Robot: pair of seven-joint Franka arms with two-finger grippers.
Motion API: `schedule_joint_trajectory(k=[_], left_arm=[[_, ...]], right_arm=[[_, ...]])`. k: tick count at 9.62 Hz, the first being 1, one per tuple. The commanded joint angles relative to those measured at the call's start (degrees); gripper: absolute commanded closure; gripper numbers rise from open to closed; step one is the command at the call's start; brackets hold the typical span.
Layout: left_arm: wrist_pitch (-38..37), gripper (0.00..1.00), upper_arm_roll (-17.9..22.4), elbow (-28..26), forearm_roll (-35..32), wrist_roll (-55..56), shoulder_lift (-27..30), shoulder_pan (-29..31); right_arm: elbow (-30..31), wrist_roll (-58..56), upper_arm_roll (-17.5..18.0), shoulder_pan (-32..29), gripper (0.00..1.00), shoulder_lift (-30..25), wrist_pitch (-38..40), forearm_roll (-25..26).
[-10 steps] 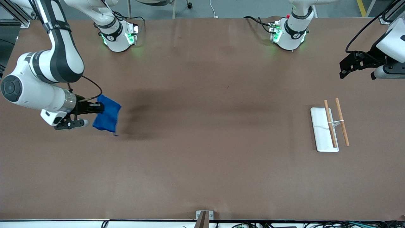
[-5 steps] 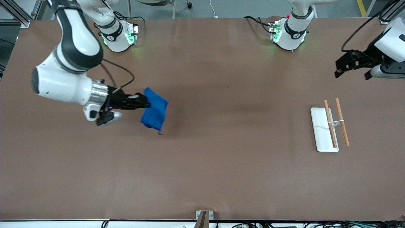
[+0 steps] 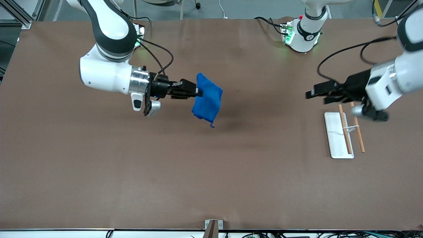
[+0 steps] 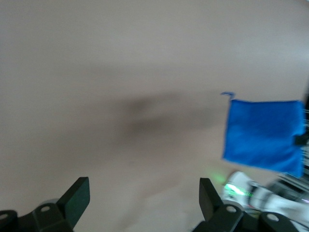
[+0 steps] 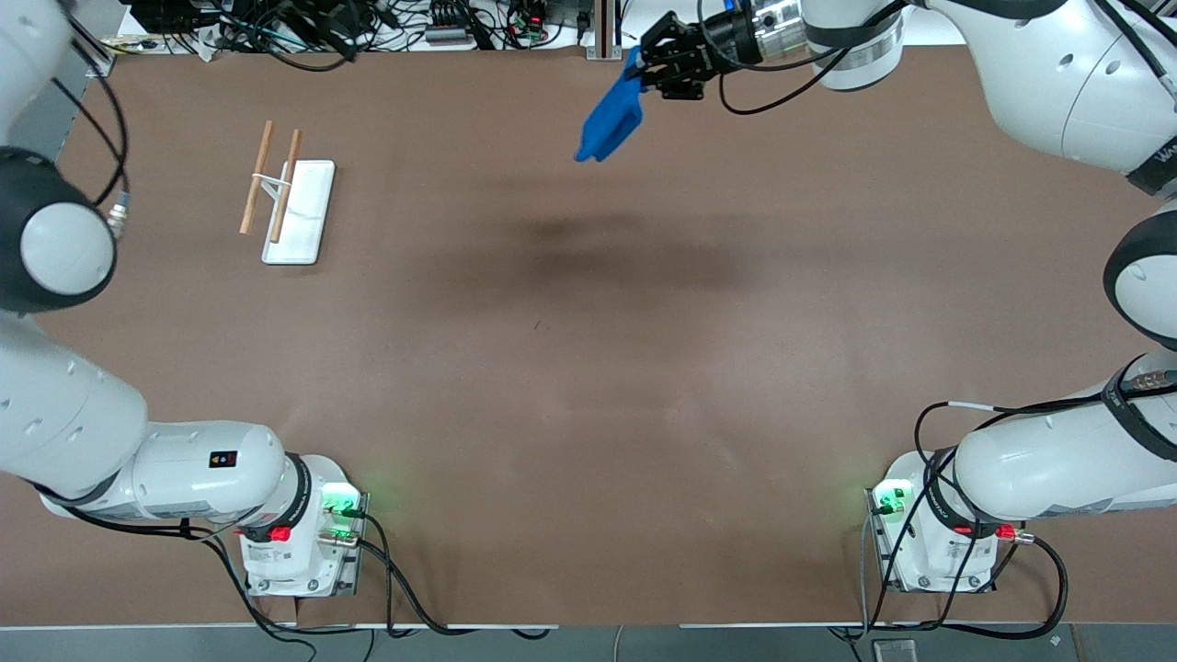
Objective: Right arm passes towel to left arm to hang
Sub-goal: 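Carry the towel toward the middle while the left gripper approaches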
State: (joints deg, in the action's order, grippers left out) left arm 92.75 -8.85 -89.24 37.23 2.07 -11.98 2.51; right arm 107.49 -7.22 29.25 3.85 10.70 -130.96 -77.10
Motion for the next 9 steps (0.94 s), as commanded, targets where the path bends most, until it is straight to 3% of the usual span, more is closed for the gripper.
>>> schedule_joint_trajectory(k=[1,4,6,9], left_arm=[[0.0,0.0,-0.1,-1.0,9.0,-3.0,-5.0,0.7],[-0.1,0.0,-0.1,-12.0,31.4,-11.1,-6.0,0.9],[-2.5,0.0,-0.6,-13.4,36.6,-21.7,-10.7,0.8],[-10.2,0.0,-2.8,-15.7,49.0,-34.7,-18.0,0.7]], right_arm=[[-0.4,-1.3,3.2,-0.7,1.0,0.2,-2.3,-8.2],[-0.3,-4.4,3.7,0.2,1.0,0.2,-2.3,-17.6],[0.0,-10.1,3.7,1.3,1.0,1.0,-2.5,-25.2],[0.0,-12.5,3.8,2.0,1.0,2.4,-3.6,-27.4]])
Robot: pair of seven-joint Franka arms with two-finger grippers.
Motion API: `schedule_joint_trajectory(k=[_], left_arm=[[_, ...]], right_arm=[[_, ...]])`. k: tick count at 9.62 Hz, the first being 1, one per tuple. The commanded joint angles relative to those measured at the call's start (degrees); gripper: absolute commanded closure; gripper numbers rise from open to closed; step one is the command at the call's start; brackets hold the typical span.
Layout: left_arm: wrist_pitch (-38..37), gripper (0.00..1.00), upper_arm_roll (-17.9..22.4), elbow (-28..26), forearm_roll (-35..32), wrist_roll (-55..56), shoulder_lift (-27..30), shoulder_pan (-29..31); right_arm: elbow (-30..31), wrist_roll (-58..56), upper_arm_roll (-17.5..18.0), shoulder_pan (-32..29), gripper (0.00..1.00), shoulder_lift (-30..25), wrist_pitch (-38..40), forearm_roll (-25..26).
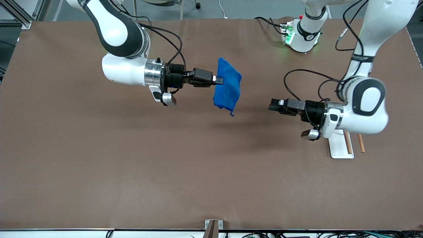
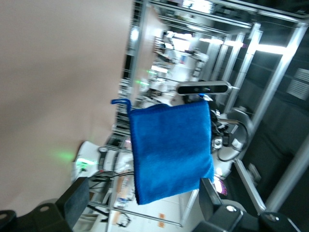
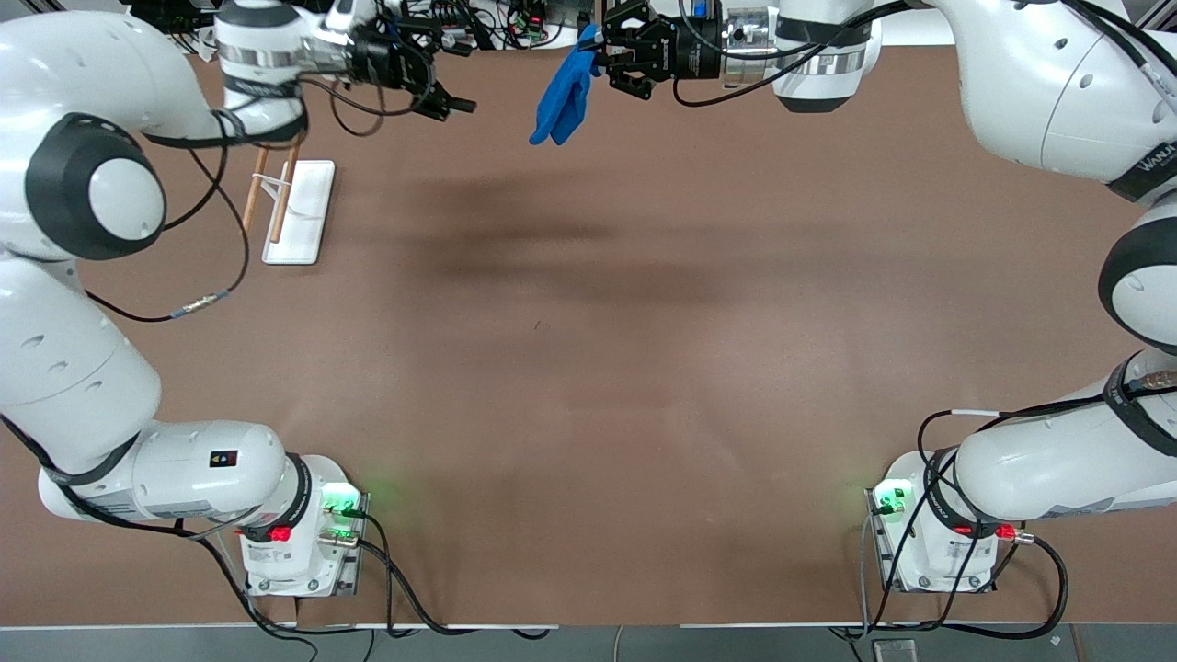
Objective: Right arm passes towel to left arm to hang
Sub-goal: 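Grasp the hanging towel with the left gripper beside the right gripper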
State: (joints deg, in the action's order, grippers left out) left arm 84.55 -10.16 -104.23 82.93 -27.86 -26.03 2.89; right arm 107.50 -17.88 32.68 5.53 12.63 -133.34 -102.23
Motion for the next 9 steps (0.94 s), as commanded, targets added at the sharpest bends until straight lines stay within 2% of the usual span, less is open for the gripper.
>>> schedule_joint_trajectory(k=[1,3,6,7,9], left_arm=[[-3.3,0.0,-2.5,-0.8,6.0,-6.5,-6.0,0.2],[-4.4,0.0,-5.5,-0.8,9.9,-12.4,-10.9,0.2],[-4.5,0.05,-6.8,-0.8,10.6,-13.6,-12.2,-0.3],[-4.5,0.06,-8.5,-0.8,11.8,-13.6,-12.2,0.4],[-4.7,0.1,-9.3,-0.8,12.6,-13.5,-12.2,0.5]], right_arm=[[-0.1,-1.8,0.4,1.2,1.0,1.2,-2.1,-2.3],[-0.3,-2.6,0.5,1.5,1.0,1.9,-2.3,-4.5],[-0.4,-10.4,0.5,2.3,1.0,3.6,-2.2,-11.9],[-0.4,-12.3,0.5,2.4,1.0,4.3,-2.1,-13.4],[-0.7,-12.5,0.5,2.4,1.0,4.6,-2.2,-13.7]])
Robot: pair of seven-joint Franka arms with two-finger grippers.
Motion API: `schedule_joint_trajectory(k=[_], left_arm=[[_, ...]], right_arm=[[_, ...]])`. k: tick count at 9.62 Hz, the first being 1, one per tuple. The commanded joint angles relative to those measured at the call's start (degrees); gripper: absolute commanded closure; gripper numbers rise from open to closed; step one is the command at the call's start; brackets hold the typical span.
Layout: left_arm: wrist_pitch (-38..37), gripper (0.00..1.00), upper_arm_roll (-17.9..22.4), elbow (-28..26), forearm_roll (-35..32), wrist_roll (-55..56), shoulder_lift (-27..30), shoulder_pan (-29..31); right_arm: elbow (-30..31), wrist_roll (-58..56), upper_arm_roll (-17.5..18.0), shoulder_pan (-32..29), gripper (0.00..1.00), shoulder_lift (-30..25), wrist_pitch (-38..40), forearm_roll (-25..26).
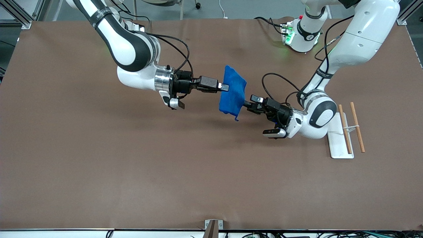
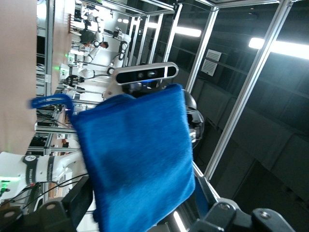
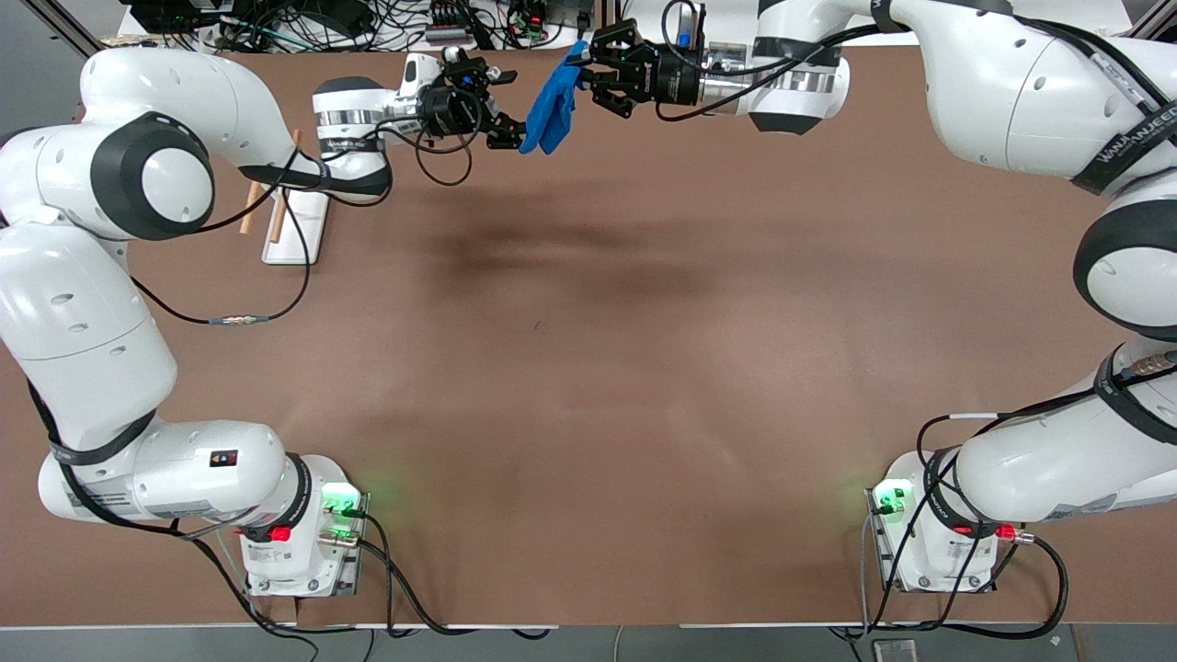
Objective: Right arm passes towel to left arm to hang
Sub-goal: 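Grasp the hanging towel with the left gripper beside the right gripper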
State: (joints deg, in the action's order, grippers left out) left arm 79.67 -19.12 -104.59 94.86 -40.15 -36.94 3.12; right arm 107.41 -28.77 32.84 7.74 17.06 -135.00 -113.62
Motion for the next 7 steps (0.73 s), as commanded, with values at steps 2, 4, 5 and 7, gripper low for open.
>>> schedule_joint_trajectory(k=[2,4,5,7], left_arm=[[0.1,0.31,-0.4,-0.1,0.7,-1.0,-1.3,0.5],[0.0,0.74,-0.4,0.3,0.7,-0.5,-1.3,1.9],[0.0,0.91,-0.4,0.4,0.7,-0.2,-1.1,2.1],[0.0,1.0,-0.4,1.1,0.7,0.3,-1.1,2.2]], right_arm=[[-0.6,-1.7,0.4,0.2,1.0,0.3,-0.4,-3.5],[-0.6,-1.6,0.4,0.2,1.0,0.3,-0.4,-3.6],[-0.6,-1.6,0.4,0.2,1.0,0.3,-0.4,-3.6],[-0.6,-1.6,0.4,0.2,1.0,0.3,-0.3,-3.7]])
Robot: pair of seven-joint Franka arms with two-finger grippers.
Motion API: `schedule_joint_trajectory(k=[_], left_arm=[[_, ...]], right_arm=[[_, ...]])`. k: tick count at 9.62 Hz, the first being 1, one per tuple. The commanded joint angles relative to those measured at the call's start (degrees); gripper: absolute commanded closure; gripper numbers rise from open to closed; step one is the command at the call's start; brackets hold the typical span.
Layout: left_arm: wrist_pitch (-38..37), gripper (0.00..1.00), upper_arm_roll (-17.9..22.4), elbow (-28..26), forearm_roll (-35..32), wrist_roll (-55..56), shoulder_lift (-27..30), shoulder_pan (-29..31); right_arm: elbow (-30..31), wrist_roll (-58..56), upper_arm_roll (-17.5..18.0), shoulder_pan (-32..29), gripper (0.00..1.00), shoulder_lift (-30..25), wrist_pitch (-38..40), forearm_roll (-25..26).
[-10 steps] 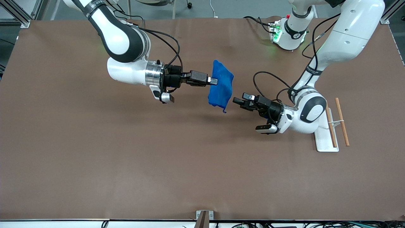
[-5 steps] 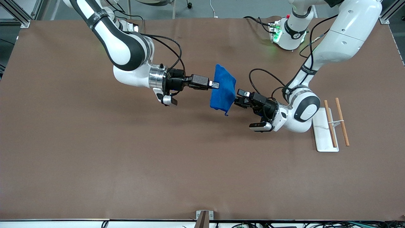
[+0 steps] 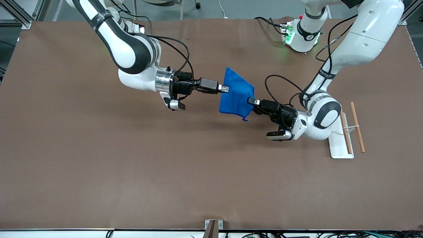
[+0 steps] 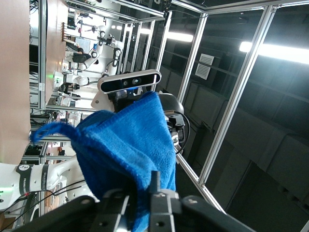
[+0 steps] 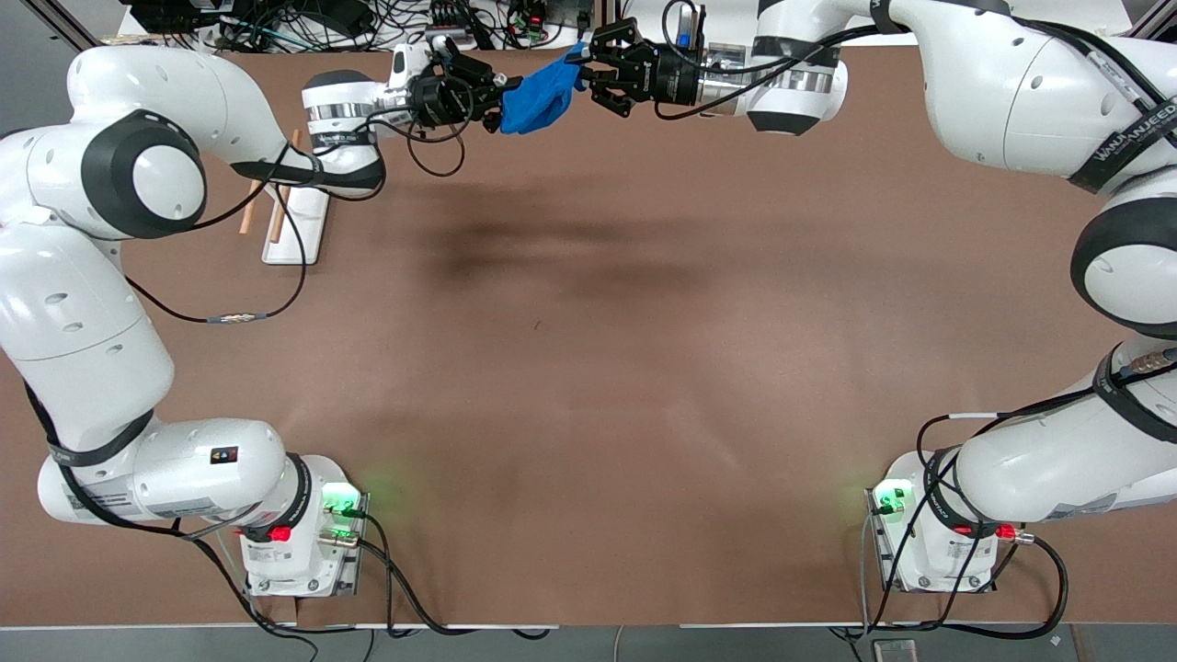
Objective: Right arm passes towel to left arm to hang
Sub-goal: 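Release the towel from the right gripper while the left gripper carries it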
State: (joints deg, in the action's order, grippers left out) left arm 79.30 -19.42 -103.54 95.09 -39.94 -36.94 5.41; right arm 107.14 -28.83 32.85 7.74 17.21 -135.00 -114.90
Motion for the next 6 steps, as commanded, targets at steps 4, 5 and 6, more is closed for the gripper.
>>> schedule_joint_trajectory(k=[4,5,6], left_arm=[[0.0,1.0,-0.1,0.7,-0.1,3.3,-0.6,2.9],[0.1,1.0,0.0,1.5,-0.3,4.9,-0.3,3.9],[0.1,1.0,0.2,2.4,-0.5,6.9,0.2,4.6]], right_arm=[[0.0,-0.8,0.3,-0.2,0.59,0.2,-0.9,-2.0],[1.1,-0.8,0.1,-0.9,0.01,0.1,-1.0,-0.3],[2.4,-0.5,0.0,-2.9,0.0,0.0,-0.8,5.8]])
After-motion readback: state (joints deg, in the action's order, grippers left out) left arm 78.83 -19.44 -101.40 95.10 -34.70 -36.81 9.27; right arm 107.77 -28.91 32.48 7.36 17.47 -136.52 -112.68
